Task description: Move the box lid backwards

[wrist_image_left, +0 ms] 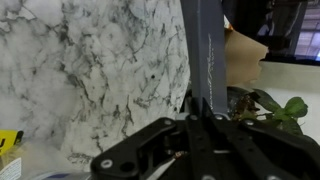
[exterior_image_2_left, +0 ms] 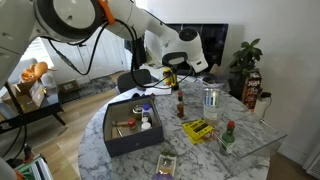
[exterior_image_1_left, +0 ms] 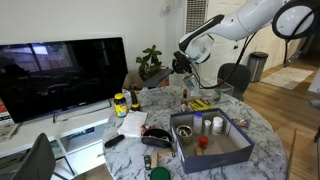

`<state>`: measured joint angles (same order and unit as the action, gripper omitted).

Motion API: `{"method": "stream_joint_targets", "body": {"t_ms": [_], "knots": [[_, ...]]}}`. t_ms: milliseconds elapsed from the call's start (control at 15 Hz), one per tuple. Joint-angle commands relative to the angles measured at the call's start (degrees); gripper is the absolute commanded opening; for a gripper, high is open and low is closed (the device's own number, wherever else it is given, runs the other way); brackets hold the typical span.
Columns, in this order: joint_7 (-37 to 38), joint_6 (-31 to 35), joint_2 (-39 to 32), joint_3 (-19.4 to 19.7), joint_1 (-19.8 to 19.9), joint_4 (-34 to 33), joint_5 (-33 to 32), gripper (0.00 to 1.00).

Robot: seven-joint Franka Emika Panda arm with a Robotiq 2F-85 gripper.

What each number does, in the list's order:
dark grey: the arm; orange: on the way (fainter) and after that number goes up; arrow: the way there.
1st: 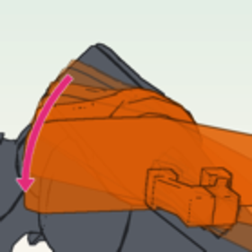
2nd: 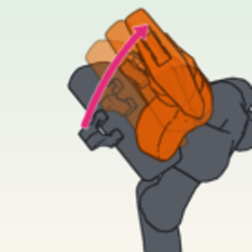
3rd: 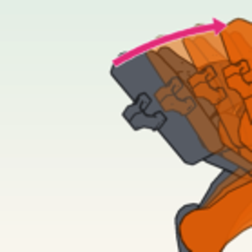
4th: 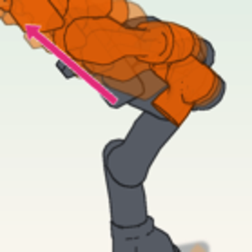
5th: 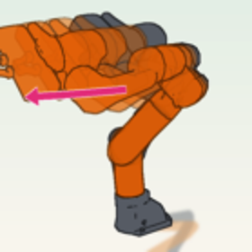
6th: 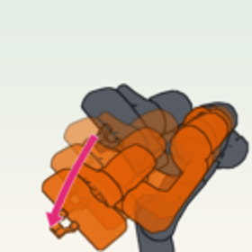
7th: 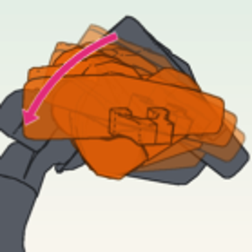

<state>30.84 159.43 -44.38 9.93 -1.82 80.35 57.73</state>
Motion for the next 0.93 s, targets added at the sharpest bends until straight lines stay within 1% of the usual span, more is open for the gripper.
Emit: {"method": "stream_joint_targets", "body": {"t_ms": [0,133,400,533,600,667,800,867], "knots": [[3.15,1.35,-0.47,-1.68,0.24,-1.4,-4.26,0.01],[4.66,1.92,-1.67,-1.72,-0.25,-2.3,-6.43,0.01],[7.98,0.77,-3.47,-2.46,-0.17,-3.94,-10.14,0.01],[10.65,1.33,-4.78,-2.16,-0.54,-5.26,-12.07,0.01],[13.31,2.36,-5.66,-0.95,-1.35,-5.87,-13.59,0.29],[15.23,3.11,-6.31,-0.5,-1.55,-6.49,-14.83,0.3],[19.66,4.78,-6.98,0.87,-1.97,-7.2,-17.89,0.44],[21.95,6.16,-7.22,2.09,-2.46,-7.41,-19.81,0.52]]}}
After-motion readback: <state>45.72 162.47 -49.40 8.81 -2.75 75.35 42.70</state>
